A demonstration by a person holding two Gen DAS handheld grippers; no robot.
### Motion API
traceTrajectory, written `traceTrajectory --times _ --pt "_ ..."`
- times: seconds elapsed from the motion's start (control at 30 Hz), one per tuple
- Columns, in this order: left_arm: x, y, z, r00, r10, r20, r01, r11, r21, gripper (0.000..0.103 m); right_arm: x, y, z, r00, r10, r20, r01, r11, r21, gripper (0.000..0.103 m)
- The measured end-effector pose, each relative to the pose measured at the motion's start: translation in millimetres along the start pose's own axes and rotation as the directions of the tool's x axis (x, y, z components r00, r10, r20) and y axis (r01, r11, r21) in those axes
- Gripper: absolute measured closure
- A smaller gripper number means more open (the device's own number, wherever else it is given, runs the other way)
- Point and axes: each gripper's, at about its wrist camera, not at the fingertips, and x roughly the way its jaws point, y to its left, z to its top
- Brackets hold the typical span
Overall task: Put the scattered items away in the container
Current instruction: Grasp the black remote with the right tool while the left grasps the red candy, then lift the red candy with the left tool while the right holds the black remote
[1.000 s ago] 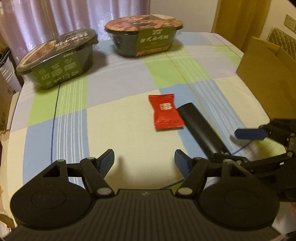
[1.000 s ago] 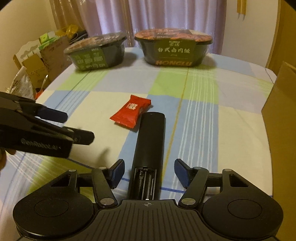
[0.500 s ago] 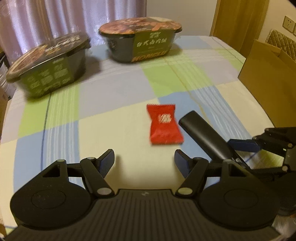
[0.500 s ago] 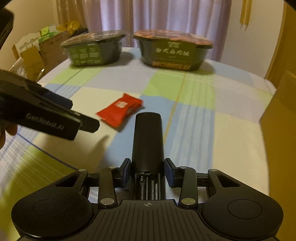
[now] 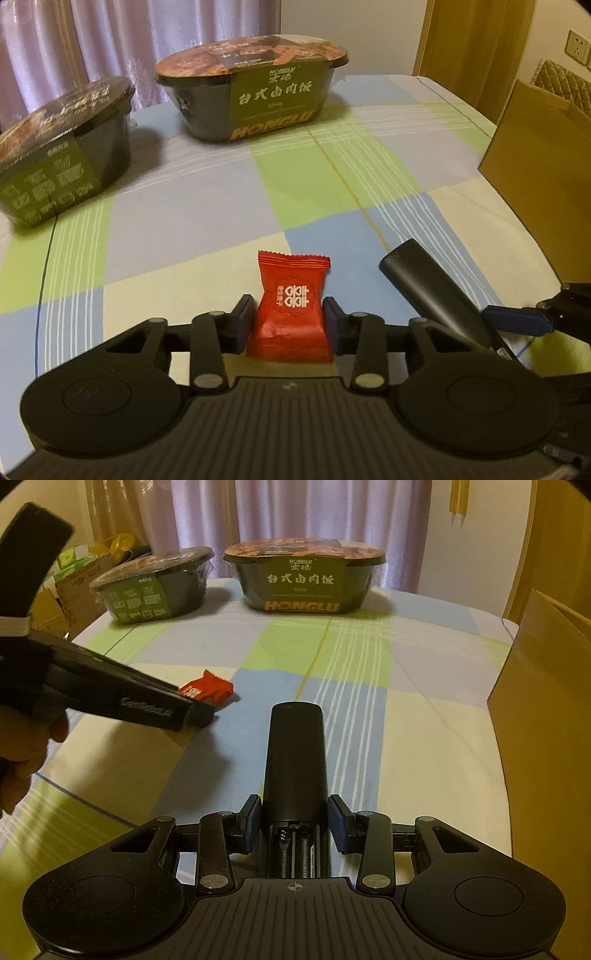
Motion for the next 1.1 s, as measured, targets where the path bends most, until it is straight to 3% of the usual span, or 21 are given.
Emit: traceTrajectory --times 0.2,0.43,0.63,0.77,0.8,0.83,0.87,1.1 --pt "-46 -17 -63 0.999 -0.008 -0.032 0.009 0.999 0.049 0.073 -24 1 -22 0.999 0.032 -0.037 -0.032 0.999 0.015 0.062" --pt "-121 -62 -156 0.997 -0.006 -0.079 0.009 0.999 0.041 0.073 -84 21 -84 0.989 0.085 -0.122 -0.087 0.996 -0.011 0.062" --pt "-161 -101 -208 0.996 0.01 -0.093 -0.007 1.0 0.024 0.073 -135 42 -135 0.981 0.085 -0.176 -0.099 0.992 -0.074 0.061" --pt "-172 -110 -222 0.995 0.032 -0.09 -0.033 0.999 -0.012 0.064 -149 45 -153 0.983 0.07 -0.169 -0.09 0.989 -0.115 0.059" --pt "-174 -111 -224 0.995 0.043 -0.09 -0.044 0.999 -0.012 0.06 -150 44 -156 0.983 0.071 -0.17 -0.091 0.989 -0.115 0.052" --pt "-176 -112 -227 0.995 0.05 -0.088 -0.051 0.999 -0.013 0.059 -152 44 -159 0.984 0.067 -0.167 -0.087 0.99 -0.115 0.034" --pt "-177 -112 -229 0.995 0.057 -0.087 -0.058 0.998 -0.017 0.058 -153 44 -161 0.985 0.065 -0.159 -0.083 0.99 -0.112 0.031" --pt "-179 -112 -231 0.994 0.079 -0.078 -0.081 0.997 -0.017 0.056 -150 41 -163 0.989 0.096 -0.116 -0.108 0.989 -0.098 0.031"
